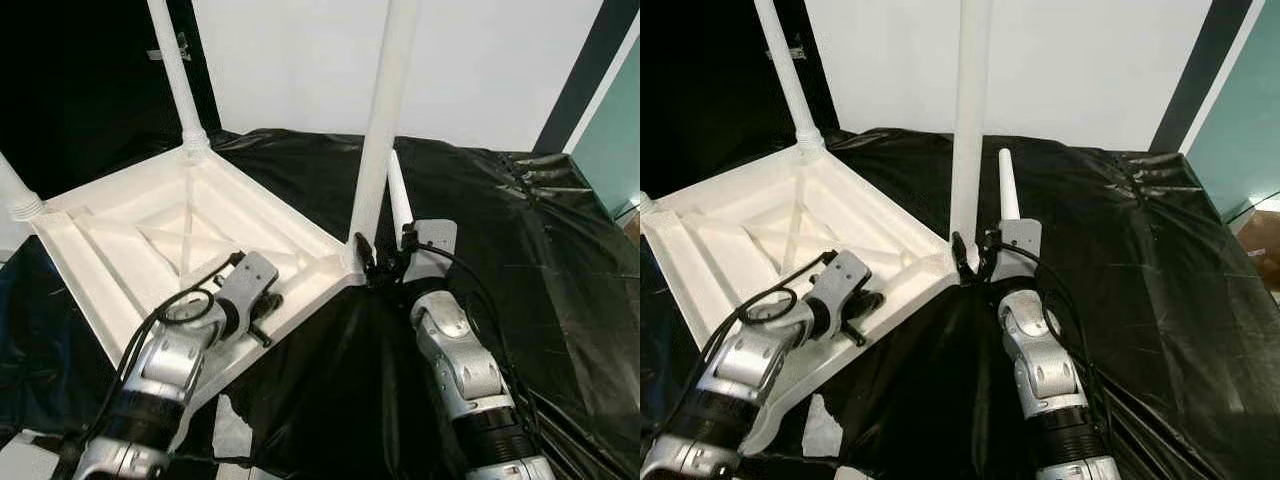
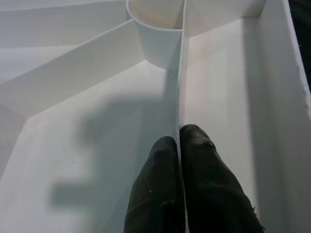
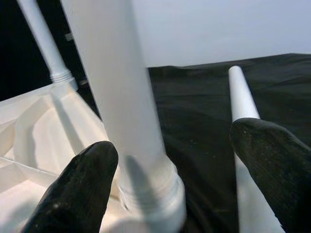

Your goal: Building children table

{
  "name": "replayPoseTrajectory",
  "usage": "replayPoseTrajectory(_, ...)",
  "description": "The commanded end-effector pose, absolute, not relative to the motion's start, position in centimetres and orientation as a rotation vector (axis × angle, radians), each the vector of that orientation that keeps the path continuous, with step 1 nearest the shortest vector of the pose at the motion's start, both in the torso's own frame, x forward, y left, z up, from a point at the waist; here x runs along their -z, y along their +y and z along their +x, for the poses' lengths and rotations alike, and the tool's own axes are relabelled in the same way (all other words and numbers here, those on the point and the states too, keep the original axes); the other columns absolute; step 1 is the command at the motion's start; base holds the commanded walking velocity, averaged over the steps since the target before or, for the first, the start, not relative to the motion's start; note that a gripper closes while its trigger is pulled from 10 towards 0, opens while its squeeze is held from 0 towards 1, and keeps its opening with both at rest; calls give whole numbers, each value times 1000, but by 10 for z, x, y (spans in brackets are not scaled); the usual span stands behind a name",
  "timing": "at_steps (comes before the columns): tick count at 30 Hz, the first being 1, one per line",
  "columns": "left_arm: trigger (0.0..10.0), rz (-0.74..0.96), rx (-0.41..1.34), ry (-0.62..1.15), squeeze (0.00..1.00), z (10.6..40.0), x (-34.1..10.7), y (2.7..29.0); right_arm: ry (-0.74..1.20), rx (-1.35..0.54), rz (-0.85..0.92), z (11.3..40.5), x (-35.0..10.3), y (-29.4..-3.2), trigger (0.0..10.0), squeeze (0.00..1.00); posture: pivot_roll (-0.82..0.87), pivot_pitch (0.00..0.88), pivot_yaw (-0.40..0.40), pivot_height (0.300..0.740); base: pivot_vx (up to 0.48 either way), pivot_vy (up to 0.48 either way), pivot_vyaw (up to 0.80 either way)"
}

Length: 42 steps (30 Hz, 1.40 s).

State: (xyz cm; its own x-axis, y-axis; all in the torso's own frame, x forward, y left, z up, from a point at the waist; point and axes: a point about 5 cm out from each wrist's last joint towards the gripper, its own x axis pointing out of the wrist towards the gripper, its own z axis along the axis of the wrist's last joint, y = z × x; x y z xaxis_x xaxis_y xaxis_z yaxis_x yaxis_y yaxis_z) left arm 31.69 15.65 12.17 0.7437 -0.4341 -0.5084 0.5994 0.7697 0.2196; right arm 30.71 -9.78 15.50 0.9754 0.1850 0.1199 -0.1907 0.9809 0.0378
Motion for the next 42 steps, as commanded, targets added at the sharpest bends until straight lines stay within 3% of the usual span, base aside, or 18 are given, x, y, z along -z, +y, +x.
replayPoseTrajectory(1, 1569, 447, 125, 420, 0, 326, -123, 197, -138, -190, 59, 308, -160, -97, 10000, 0, 17, 0, -20, 740, 0, 0, 0)
replayPoseTrajectory(2, 706, 449, 115, 413, 0, 327, -124, 198, -137, -191, 59, 308, -159, -97, 10000, 0, 17, 0, -20, 740, 0, 0, 0)
replayPoseTrajectory(4, 706, 451, 110, 409, 0, 328, -125, 198, -137, -191, 59, 308, -159, -97, 10000, 0, 17, 0, -20, 740, 0, 0, 0)
replayPoseTrajectory(5, 2235, 461, 106, 406, 0, 329, -125, 197, -136, -192, 60, 309, -159, -96, 10000, 0, 14, 0, -19, 740, 0, 0, 0)
replayPoseTrajectory(6, 2235, 461, 106, 406, 0, 329, -125, 197, -136, -192, 60, 309, -159, -96, 10000, 0, 14, 0, -19, 740, 0, 0, 0)
replayPoseTrajectory(7, 10000, 462, 98, 404, 0, 330, -125, 196, -134, -195, 61, 309, -159, -96, 10000, 0, 13, 0, -18, 740, 0, 0, 0)
replayPoseTrajectory(12, 10000, 450, 132, 402, 0, 331, -125, 186, -111, -231, 67, 308, -155, -92, 10000, 0, 10, 0, -15, 740, 0, 0, 0)
replayPoseTrajectory(13, 10000, 410, 164, 396, 1000, 331, -127, 181, -98, -252, 71, 307, -153, -90, 10000, 0, 8, 0, -14, 740, 0, 0, 0)
replayPoseTrajectory(19, 10000, 376, 257, 374, 1000, 331, -135, 168, -52, -306, 81, 304, -146, -83, 10000, 0, 5, 0, -10, 740, 0, 0, 0)
replayPoseTrajectory(20, 10000, 363, 323, 364, 0, 329, -140, 162, -34, -320, 74, 303, -143, -81, 10000, 0, 6, 0, -10, 740, 0, 0, 0)
replayPoseTrajectory(21, 10000, 363, 323, 364, 0, 329, -140, 162, -34, -320, 74, 303, -143, -81, 10000, 0, 6, 0, -10, 740, 0, 0, 0)
replayPoseTrajectory(24, 10000, 332, 579, 313, 0, 312, -156, 147, 9, -362, 58, 300, -136, -76, 10000, 0, 7, 0, -12, 740, 0, 0, 0)
replayPoseTrajectory(30, 10000, 305, 644, 241, 0, 305, -174, 152, 43, -367, 34, 301, -129, -74, 10000, 0, 11, 0, -17, 740, 0, 0, 0)
replayPoseTrajectory(36, 10000, 443, 354, 196, 0, 317, -192, 204, 107, -344, 4, 307, -120, -79, 10000, 0, 25, 0, -27, 740, 0, 0, 0)
replayPoseTrajectory(42, 10000, 527, 224, 228, 0, 317, -192, 225, 127, -342, -6, 308, -118, -81, 10000, 0, 31, 0, -30, 740, 0, 0, 0)
